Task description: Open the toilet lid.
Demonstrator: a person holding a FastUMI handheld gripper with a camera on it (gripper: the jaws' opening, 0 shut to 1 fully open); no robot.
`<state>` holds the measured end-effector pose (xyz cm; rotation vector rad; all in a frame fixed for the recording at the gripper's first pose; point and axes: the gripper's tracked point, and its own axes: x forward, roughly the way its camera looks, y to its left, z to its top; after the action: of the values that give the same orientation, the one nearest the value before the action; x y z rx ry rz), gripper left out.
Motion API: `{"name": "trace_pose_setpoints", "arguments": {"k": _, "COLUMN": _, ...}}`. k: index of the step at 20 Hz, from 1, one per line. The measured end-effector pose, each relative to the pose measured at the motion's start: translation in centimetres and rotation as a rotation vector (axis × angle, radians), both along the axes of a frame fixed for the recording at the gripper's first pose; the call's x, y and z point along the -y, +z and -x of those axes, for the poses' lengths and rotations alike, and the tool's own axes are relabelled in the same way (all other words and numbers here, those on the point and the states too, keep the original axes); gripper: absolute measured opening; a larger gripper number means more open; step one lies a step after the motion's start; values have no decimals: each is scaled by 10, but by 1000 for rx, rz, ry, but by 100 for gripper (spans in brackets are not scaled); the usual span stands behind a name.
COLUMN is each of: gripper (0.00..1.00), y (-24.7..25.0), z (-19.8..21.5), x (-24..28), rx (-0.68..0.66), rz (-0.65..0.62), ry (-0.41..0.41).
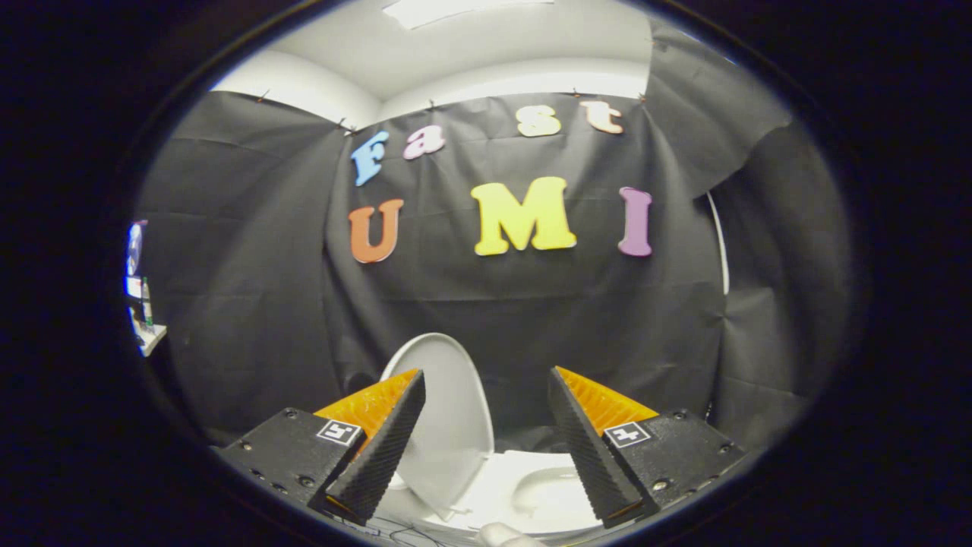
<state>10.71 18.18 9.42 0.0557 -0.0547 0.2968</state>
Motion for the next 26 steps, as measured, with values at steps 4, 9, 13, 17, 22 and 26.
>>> {"name": "trace_pose_setpoints", "arguments": {"k": 4, "gripper": 100, "y": -33, "z": 2, "x": 76, "rx": -33, "rz": -34, "ry": -84}}
{"name": "trace_pose_setpoints", "arguments": {"k": 9, "gripper": 100, "y": -85, "z": 10, "x": 145, "rx": -73, "rz": -9, "ry": -202}}
{"name": "trace_pose_setpoints", "arguments": {"k": 13, "gripper": 99, "y": -123, "z": 20, "x": 173, "rx": -110, "rz": 10, "ry": -262}}
{"name": "trace_pose_setpoints", "arguments": {"k": 17, "gripper": 99, "y": -124, "z": 26, "x": 185, "rx": -96, "rz": 9, "ry": -283}}
{"name": "trace_pose_setpoints", "arguments": {"k": 22, "gripper": 99, "y": -119, "z": 26, "x": 184, "rx": -80, "rz": 34, "ry": -285}}
{"name": "trace_pose_setpoints", "arguments": {"k": 26, "gripper": 99, "y": -122, "z": 27, "x": 180, "rx": -91, "rz": 43, "ry": -277}}
